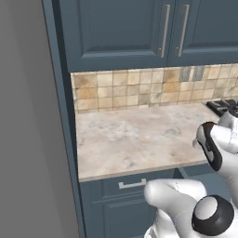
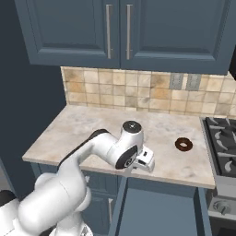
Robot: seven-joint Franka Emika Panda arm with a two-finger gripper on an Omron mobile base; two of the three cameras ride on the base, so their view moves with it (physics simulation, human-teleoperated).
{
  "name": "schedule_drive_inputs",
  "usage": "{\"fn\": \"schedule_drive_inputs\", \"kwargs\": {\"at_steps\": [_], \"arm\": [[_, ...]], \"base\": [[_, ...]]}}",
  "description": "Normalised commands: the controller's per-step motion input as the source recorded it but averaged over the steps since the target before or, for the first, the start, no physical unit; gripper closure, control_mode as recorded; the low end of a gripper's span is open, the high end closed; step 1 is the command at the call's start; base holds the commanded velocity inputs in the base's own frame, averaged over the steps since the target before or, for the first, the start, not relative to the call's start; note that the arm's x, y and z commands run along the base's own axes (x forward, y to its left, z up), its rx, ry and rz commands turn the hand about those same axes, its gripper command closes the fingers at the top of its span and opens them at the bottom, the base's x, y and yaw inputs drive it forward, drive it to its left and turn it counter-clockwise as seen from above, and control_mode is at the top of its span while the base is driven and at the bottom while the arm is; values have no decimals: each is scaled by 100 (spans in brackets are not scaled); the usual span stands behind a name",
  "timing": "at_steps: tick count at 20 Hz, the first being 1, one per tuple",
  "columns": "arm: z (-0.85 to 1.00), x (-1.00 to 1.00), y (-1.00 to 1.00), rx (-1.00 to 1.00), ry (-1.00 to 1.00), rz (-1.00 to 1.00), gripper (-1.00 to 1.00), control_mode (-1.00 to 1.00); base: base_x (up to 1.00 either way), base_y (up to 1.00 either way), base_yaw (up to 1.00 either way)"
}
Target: Pick the measuring cup from the drawer and place it on the counter.
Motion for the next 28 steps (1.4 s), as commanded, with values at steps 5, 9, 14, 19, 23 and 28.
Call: {"fn": "schedule_drive_inputs", "kwargs": {"at_steps": [5,9,14,19,23,28], "arm": [[-8,100,57,-4,15,3,100,-100],[-51,100,59,-8,31,1,100,-100],[-61,100,48,0,20,0,100,-100],[-77,100,15,0,10,1,-100,-100],[-40,83,-1,9,0,1,-100,-100],[-4,23,-12,17,-13,0,-100,-100]], "base": [[0,0,0],[0,0,0],[0,0,0],[0,0,0],[0,0,0],[0,0,0]]}}
